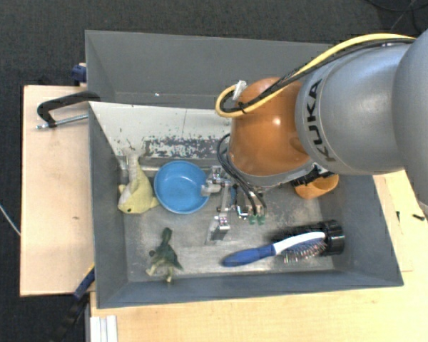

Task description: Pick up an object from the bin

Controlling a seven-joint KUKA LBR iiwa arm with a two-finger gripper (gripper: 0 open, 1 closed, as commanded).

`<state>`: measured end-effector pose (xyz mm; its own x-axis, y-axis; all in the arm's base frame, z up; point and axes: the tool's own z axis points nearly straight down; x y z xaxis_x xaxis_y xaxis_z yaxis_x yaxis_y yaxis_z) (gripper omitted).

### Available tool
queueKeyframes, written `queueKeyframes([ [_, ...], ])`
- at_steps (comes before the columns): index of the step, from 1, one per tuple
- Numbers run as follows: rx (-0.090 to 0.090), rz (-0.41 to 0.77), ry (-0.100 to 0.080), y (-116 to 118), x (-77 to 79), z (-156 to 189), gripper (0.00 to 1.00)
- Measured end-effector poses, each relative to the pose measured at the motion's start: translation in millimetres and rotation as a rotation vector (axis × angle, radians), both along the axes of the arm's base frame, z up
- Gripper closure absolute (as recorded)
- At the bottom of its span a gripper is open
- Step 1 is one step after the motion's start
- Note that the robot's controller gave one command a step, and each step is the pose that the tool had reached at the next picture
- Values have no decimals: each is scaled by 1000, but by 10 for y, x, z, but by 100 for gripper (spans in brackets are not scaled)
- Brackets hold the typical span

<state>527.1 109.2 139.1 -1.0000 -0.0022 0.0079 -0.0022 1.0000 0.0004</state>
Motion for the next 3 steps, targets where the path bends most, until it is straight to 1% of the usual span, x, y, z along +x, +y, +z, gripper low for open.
queueKeyframes([
  [1, 3, 203, -14, 74, 498, -647, 0],
  [2, 6, 206, -7, 98, 493, -607, 100],
  [3, 3, 204, -23, 104, 540, 417, 100],
])
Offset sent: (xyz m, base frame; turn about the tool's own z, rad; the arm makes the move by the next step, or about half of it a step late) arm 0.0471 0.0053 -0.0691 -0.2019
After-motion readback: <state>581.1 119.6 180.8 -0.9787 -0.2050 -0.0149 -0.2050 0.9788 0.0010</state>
